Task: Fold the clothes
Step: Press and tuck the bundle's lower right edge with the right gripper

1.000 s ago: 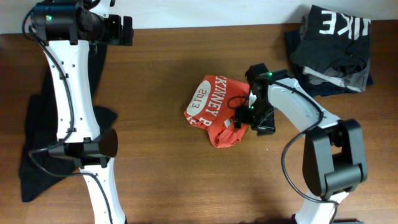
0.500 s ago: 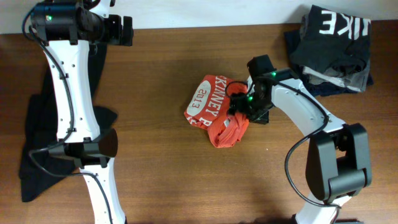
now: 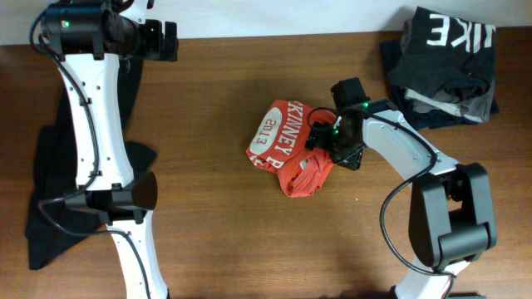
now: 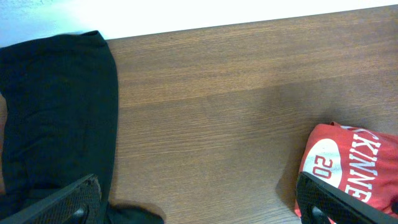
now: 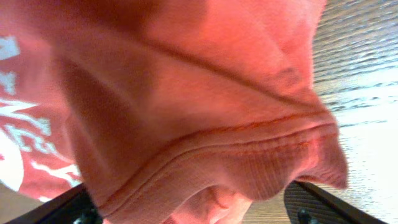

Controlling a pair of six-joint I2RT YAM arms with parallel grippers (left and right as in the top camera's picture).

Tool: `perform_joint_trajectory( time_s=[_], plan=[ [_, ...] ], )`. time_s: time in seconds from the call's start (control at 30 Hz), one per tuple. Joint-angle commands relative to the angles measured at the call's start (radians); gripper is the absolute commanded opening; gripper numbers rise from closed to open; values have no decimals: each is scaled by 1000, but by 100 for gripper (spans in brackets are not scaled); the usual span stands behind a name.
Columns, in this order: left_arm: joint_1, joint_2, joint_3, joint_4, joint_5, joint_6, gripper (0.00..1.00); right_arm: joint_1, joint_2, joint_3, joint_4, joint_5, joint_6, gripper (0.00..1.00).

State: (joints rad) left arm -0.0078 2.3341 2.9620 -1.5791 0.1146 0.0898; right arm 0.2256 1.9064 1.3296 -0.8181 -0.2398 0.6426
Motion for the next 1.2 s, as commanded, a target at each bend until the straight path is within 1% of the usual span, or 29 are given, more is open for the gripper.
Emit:
perform_joint_trajectory(
  time_s=[0.0, 0.2, 0.3, 0.4, 0.53, 0.77, 0.83, 0.87, 0.9, 0.93, 0.97, 1.0, 1.03, 1.17],
  plan=[
    [6, 7, 10, -2, -11, 20, 99, -6, 34, -19, 0, 50, 29, 94],
    [6, 7, 10, -3, -11, 20, 99, -6, 94, -21, 33, 7, 51, 95],
    [6, 7, 10, -5, -11, 20, 99, -6, 97, -21, 45, 4, 51, 95],
    [6, 7, 10, -5, -11, 20, 99, -6, 98, -21, 78, 4, 51, 92],
    [6, 7, 10, -5, -11, 20, 99, -3, 98, -21, 141, 3, 51, 81],
    [6, 7, 10, -9, -11, 20, 99, 16, 115, -32, 225, -30, 73, 69],
    [6, 7, 10, -8, -11, 20, 99, 25, 139, -32, 236, -45, 73, 61],
    [6, 7, 10, -8, -11, 20, 99, 26, 145, -32, 241, -49, 72, 53],
    [6, 7, 10, -8, -11, 20, 99, 27, 148, -32, 249, -56, 72, 42],
    [6, 7, 10, -9, -11, 20, 99, 27, 149, -32, 258, -61, 69, 35],
    [6, 7, 10, -8, -11, 20, 99, 26, 149, -32, 272, -64, 69, 21],
    [6, 7, 10, -8, -11, 20, 99, 26, 149, -32, 284, -67, 69, 11],
    [6, 7, 10, -8, -11, 20, 99, 26, 149, -32, 321, -87, 31, 4],
    [6, 7, 10, -8, -11, 20, 99, 19, 138, -14, 375, -194, -68, 4]
  ],
)
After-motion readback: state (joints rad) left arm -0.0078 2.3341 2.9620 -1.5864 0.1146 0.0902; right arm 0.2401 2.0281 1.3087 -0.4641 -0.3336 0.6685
